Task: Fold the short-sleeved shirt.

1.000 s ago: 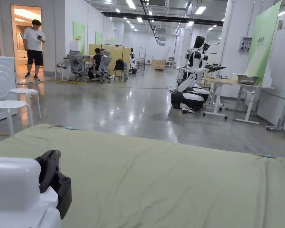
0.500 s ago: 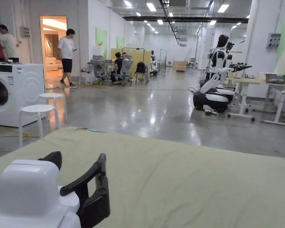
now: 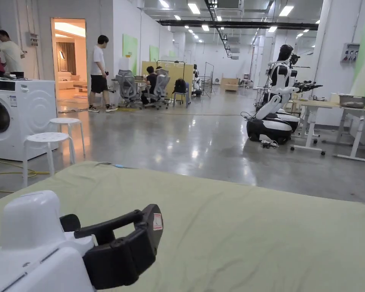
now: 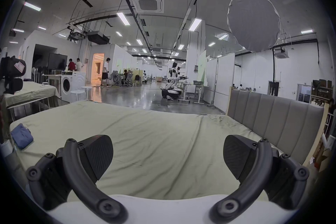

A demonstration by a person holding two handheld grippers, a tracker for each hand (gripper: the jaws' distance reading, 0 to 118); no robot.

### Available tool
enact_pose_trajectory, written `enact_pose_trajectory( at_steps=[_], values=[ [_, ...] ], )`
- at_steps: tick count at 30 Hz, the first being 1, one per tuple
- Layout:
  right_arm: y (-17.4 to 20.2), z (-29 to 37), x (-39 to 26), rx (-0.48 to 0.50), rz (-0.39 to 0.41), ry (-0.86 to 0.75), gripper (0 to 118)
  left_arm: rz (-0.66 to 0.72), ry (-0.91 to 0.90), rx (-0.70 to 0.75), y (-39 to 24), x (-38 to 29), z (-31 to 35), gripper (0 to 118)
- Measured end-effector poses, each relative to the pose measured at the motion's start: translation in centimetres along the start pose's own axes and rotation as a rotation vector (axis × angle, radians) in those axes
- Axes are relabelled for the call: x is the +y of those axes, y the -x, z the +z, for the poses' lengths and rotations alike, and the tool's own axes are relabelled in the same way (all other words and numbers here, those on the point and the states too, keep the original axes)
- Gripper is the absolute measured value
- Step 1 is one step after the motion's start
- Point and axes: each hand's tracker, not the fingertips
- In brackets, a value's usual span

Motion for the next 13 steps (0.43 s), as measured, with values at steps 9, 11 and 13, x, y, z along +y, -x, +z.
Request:
enact_pose_trajectory(
  at_steps=[9, 11, 13],
  values=[
    [-0.2, -0.2, -0.4, 0.029, -0.057, 0.029, 118, -0.255, -0.015, 0.269, -2.6, -0.7, -0.4, 118],
    [-0.1, -0.1, -0.3, 0.037, -0.068, 0.024, 118, -0.26, 0.026, 0.272, -3.1, -1.2, -0.9, 118],
    [-0.1, 0.0, -0.1, 0.045, -0.07, 0.018, 118, -0.235, 0.043, 0.237, -3.2, -1.5, -1.1, 118]
  ],
)
